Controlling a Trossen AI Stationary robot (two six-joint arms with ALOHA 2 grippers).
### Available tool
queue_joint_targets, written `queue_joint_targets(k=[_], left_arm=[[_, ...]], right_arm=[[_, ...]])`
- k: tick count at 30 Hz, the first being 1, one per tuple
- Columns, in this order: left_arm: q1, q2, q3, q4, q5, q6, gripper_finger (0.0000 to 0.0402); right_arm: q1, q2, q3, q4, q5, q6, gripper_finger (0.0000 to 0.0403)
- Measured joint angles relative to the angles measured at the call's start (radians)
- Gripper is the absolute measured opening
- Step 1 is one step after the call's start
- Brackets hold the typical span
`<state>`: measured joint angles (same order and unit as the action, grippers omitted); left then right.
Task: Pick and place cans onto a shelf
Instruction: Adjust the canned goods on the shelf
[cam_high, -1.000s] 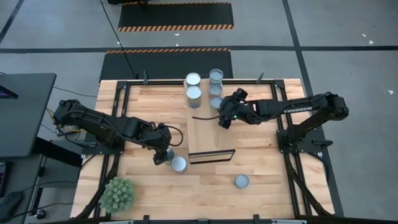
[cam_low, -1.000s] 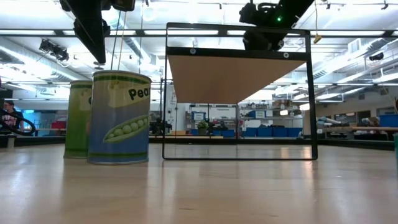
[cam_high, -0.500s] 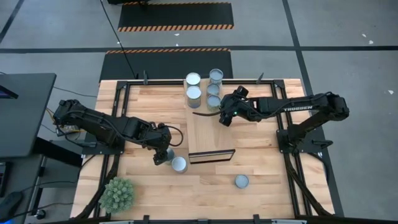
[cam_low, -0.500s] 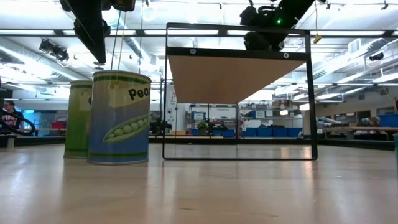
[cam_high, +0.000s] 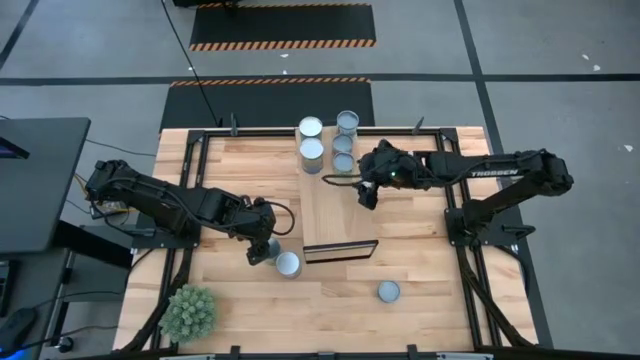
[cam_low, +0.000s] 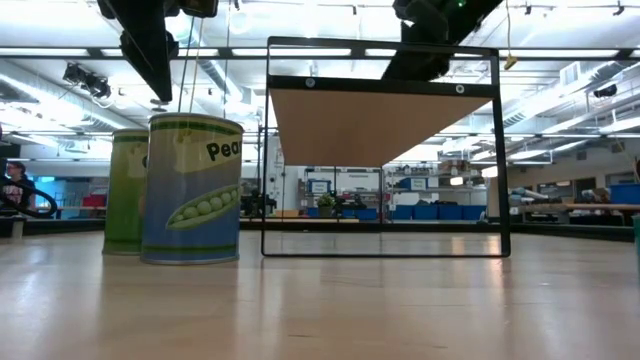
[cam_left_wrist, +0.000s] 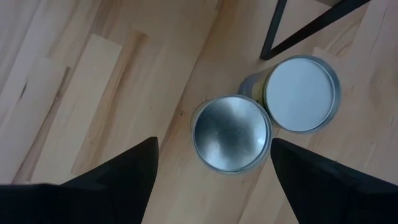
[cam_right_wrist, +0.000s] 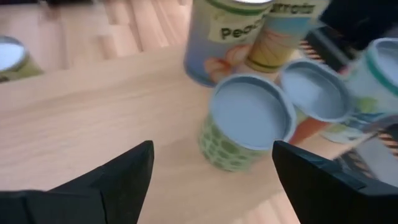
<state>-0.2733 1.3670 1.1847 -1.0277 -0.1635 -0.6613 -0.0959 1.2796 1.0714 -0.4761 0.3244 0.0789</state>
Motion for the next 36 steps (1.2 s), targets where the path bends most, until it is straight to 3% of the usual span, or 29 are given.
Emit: queue_joint_targets(k=[10, 18, 24, 36], left_arm=[[-0.002, 0.0, 0.0, 0.007, 0.0, -0.007, 0.0315], [-0.002, 0.0, 0.0, 0.013, -0.006, 0.004, 0.0315], [-0.001, 0.0, 0.0, 0.017, -0.009, 0.015, 0.0315], [-0.001, 0.0, 0.0, 0.024, -0.01, 0.022, 0.0315]], right_arm=[[-0.011, 0.001, 0.007, 0.066, -0.039, -0.077, 0.0311], [-0.01, 0.037, 0.028, 0.059, -0.064, -0.049, 0.0308], [-0.074, 0.07, 0.097, 0.062, -0.119, -0.104, 0.0308], [-0.335, 0.094, 0.121, 0.012, -0.453, -0.272, 0.0308]])
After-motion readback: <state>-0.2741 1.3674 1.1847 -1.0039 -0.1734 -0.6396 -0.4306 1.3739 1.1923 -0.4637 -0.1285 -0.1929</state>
